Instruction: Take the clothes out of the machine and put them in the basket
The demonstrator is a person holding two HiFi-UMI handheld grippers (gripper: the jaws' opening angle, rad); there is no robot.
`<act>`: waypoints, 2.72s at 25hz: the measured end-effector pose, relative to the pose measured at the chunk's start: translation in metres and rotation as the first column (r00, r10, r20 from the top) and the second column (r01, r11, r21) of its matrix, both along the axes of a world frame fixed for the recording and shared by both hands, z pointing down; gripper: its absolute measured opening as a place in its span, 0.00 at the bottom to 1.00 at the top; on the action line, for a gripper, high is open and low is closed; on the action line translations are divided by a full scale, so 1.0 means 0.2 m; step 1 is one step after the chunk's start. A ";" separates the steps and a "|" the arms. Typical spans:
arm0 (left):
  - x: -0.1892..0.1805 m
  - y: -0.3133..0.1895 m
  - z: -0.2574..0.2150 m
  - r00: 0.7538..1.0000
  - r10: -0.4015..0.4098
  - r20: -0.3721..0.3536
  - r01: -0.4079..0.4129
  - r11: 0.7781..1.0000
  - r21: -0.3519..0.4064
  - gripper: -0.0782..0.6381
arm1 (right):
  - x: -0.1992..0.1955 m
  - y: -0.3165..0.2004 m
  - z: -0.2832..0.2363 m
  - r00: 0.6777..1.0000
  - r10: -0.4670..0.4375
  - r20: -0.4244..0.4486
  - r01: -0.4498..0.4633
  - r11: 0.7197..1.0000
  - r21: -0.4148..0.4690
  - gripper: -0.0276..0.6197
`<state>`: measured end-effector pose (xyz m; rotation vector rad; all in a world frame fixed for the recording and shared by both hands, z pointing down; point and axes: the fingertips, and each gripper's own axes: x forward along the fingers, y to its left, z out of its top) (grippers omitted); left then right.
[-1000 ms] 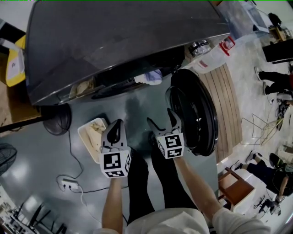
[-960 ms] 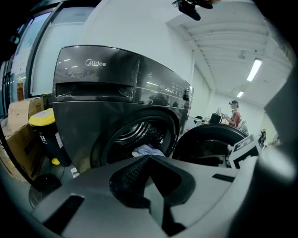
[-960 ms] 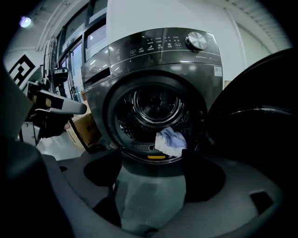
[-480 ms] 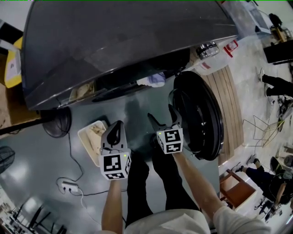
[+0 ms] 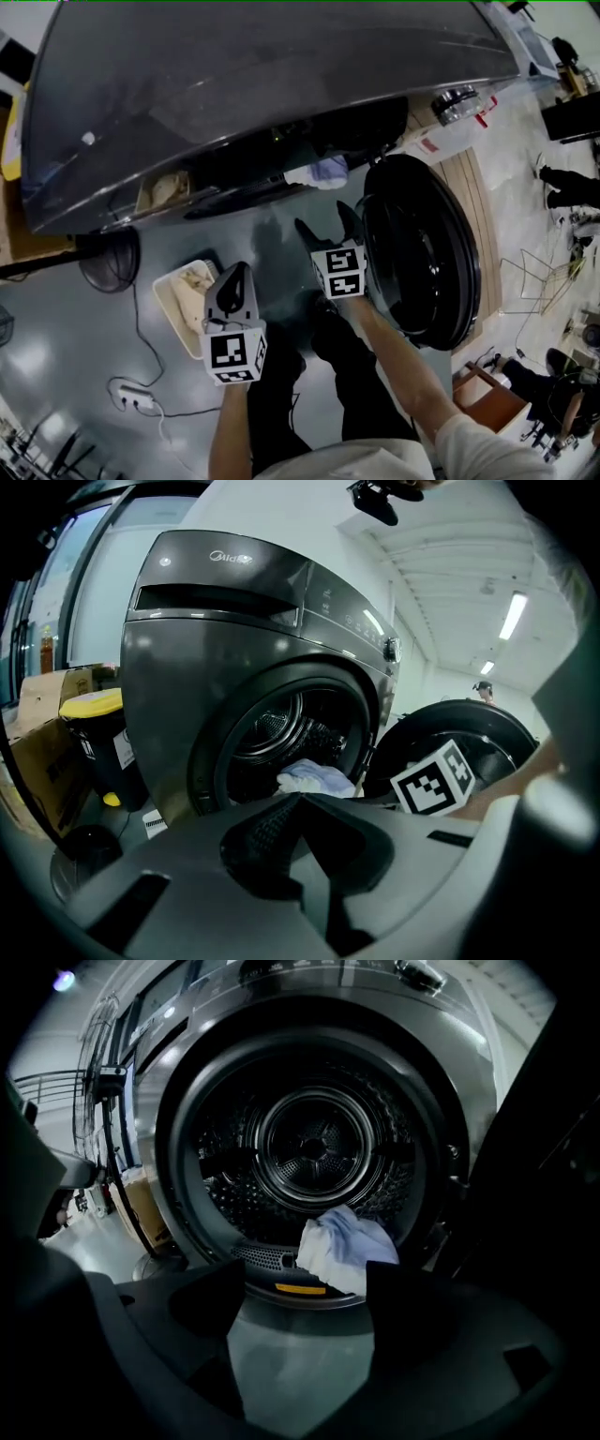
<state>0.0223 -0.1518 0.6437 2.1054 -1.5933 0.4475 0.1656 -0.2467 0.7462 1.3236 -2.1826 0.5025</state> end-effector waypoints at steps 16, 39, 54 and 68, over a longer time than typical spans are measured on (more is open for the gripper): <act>-0.14 -0.05 0.27 1.000 -0.018 0.012 0.017 0.999 0.035 0.13 | -0.05 -0.58 0.34 0.995 0.030 -0.091 -0.026 0.998 0.050 0.65; -0.22 0.05 0.35 0.997 -0.074 0.003 0.074 0.997 0.011 0.13 | 0.03 -0.68 0.48 0.965 -0.008 -0.261 0.004 1.000 -0.015 0.26; -0.18 0.17 0.02 0.995 -0.096 -0.009 0.096 0.995 -0.019 0.13 | -0.02 -0.32 0.09 0.993 -0.042 -0.107 0.032 0.995 -0.090 0.24; -0.31 0.34 -0.25 0.985 -0.173 -0.013 0.173 0.984 -0.030 0.13 | -0.06 0.15 -0.39 0.993 -0.111 -0.041 0.108 0.992 -0.067 0.24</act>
